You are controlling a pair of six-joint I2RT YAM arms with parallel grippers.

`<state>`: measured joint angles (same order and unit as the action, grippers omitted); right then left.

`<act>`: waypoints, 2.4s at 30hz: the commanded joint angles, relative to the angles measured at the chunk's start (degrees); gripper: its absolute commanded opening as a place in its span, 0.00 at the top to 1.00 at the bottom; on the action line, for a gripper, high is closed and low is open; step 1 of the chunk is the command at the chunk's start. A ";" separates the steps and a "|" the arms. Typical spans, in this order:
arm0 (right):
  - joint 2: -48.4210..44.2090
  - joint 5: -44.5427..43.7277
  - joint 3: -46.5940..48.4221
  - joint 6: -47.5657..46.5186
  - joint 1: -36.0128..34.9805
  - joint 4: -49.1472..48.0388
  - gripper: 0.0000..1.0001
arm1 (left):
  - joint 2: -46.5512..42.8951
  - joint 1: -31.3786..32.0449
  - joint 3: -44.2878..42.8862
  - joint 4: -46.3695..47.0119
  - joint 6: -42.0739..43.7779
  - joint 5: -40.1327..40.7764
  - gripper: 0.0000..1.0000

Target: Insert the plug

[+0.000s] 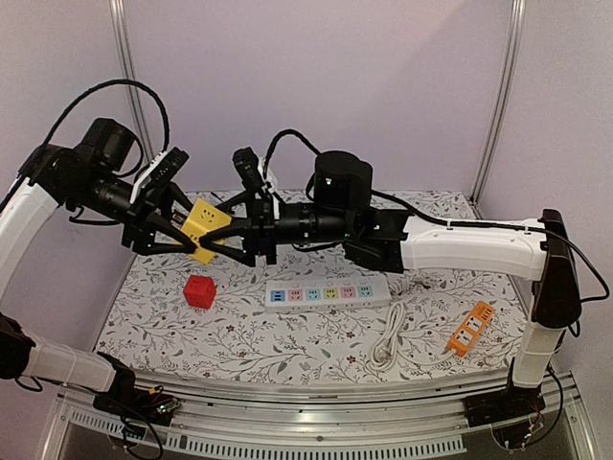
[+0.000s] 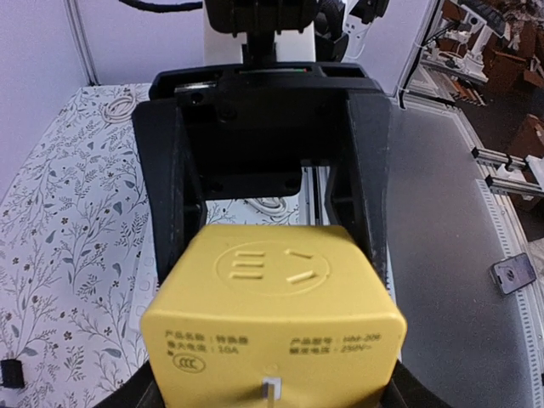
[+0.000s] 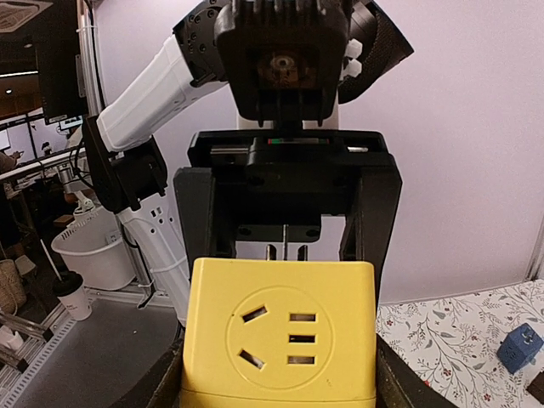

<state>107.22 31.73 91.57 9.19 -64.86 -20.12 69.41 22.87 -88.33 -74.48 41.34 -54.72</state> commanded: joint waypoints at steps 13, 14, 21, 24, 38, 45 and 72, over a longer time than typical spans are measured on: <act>-13.19 8.60 -7.60 -9.78 4.21 10.45 1.00 | -3.13 0.65 1.20 -10.31 9.90 20.94 0.01; -13.39 10.71 -7.40 -6.99 4.96 11.92 1.00 | -3.39 0.60 1.42 -10.83 10.19 22.36 0.01; -15.34 10.92 -6.09 -8.23 6.13 25.84 1.00 | -4.99 0.75 3.11 -12.21 10.39 25.00 0.00; -15.63 7.03 -5.71 -5.29 6.68 27.75 1.00 | -5.43 0.69 3.38 -11.62 10.12 25.03 0.01; -13.34 -22.49 2.27 8.25 8.40 56.50 1.00 | -10.90 1.24 11.51 -2.44 10.90 33.55 0.00; -13.61 -23.59 2.66 11.84 9.06 57.40 1.00 | -14.98 4.92 11.33 10.56 18.25 41.57 0.00; -17.53 -6.16 -5.83 15.48 14.58 51.00 1.00 | 9.66 36.91 18.83 57.12 29.56 55.53 0.01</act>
<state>93.86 21.12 87.48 22.17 -50.00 36.23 77.67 58.72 -70.32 -21.08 70.46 0.51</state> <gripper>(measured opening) 0.604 0.995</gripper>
